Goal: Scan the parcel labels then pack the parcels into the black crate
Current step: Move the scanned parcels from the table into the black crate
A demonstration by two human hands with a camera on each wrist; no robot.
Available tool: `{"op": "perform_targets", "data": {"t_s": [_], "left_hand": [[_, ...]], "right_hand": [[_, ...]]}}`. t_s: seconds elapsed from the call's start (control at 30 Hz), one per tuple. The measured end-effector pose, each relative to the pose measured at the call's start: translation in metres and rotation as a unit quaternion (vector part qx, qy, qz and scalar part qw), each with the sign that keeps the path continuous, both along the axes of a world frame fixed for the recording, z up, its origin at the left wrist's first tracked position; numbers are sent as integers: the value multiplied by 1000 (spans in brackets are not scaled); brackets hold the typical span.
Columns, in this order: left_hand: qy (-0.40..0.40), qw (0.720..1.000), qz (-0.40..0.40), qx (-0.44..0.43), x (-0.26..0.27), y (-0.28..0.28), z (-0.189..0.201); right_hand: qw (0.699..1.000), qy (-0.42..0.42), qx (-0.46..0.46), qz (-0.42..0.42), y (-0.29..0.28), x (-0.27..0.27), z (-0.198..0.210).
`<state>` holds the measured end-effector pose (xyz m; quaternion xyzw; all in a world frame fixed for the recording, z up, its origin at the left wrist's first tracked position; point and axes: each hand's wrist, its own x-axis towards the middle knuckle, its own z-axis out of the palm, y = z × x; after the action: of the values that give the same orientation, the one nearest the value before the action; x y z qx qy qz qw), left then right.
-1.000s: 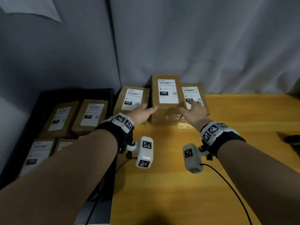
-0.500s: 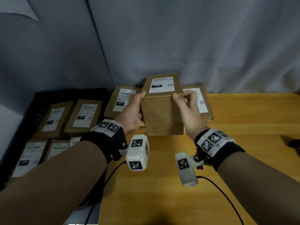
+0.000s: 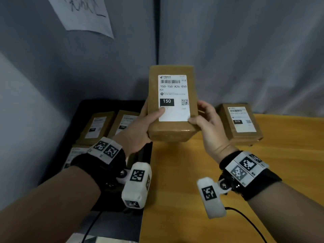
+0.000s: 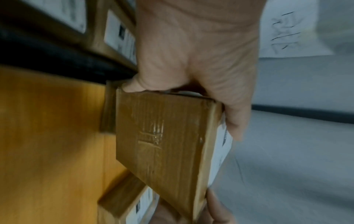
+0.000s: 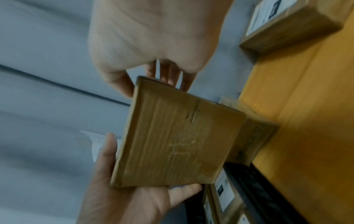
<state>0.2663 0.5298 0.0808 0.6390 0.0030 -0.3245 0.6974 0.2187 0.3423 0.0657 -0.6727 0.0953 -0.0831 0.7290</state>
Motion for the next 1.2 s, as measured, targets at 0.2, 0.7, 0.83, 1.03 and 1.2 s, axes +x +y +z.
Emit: {"op": "perform_targets", "data": {"t_s": [0.2,0.7,0.83,1.03,1.2], "left_hand": [[-52,992,46,105,4,111,4],[-84,797,-57,596,35,223,-61],[-74,786,-90,607,51,219,-54],[-23,786,-134,603,58,222,-53],[-48,782,-106,613,61,224,-50]], "right_hand": [[985,131,35,105,93,23,-6],[938,274,13,214,249,61,-51],[955,246,-64,152,245,75,-55],[958,255,-93,90,237,93,-69],[961,243,-97,90,243,91,-79]]}}
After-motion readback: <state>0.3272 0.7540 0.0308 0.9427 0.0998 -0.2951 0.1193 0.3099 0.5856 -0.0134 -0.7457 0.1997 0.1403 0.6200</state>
